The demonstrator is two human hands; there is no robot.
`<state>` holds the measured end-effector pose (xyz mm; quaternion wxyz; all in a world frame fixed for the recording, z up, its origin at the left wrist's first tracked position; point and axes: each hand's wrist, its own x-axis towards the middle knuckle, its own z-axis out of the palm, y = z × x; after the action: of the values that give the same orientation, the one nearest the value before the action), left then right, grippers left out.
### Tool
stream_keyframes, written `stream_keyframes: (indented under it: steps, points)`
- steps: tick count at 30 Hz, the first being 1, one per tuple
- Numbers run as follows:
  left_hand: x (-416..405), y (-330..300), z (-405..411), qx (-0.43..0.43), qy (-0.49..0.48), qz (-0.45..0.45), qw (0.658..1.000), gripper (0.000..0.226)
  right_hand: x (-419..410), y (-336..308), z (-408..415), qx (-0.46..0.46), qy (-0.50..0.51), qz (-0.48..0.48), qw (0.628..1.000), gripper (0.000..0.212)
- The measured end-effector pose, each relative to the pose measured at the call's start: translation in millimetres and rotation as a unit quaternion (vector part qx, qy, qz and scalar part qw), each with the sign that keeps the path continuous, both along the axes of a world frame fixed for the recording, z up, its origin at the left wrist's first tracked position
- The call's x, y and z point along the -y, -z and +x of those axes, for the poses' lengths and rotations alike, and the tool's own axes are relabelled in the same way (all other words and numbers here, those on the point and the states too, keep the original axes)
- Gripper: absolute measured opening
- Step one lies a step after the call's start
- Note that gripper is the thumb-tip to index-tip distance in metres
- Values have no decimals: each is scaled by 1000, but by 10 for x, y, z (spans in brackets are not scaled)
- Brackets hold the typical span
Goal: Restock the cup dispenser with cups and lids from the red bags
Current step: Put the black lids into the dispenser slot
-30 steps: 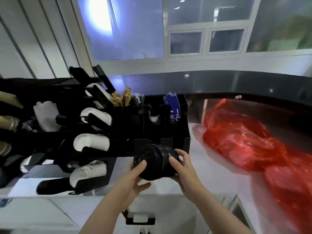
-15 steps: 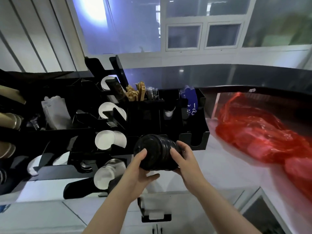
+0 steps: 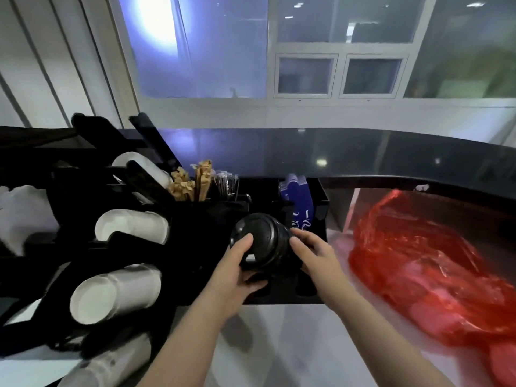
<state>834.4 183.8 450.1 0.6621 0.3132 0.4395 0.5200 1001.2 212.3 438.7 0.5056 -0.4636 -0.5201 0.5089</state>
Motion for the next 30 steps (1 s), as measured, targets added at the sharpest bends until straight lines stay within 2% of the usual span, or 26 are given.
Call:
stream_keyframes:
  steps: [2,4,8,11,15,23,27,30]
  points:
    - [-193,-16,128,-27,-5,-7,1000,66,-173,-2,167,-3,-20,-22,1000,25]
    - [-344,-34,259,-45,-12,-7,999,51,-303,8,319,16,-44,-37,998,24]
    - [-515,-116,411,-99,-11,14,995,27,-467,-3,523,23,-91,-38,995,33]
    - [-584,-155,433,-122,-7,14,992,26,-530,0,579,10,-106,-49,993,38]
    - [-639,-230,451,-131,17,8,991,13,-562,-3,634,-27,-89,-52,994,42]
    - [-658,-176,512,-127,59,13,990,38,-485,48,633,-76,-48,-78,993,39]
    - [-631,-160,531,-122,71,16,990,34,-417,104,632,-70,-14,-61,996,38]
    - [-610,-162,596,-136,84,19,987,40,-356,128,654,-70,-2,-56,996,41]
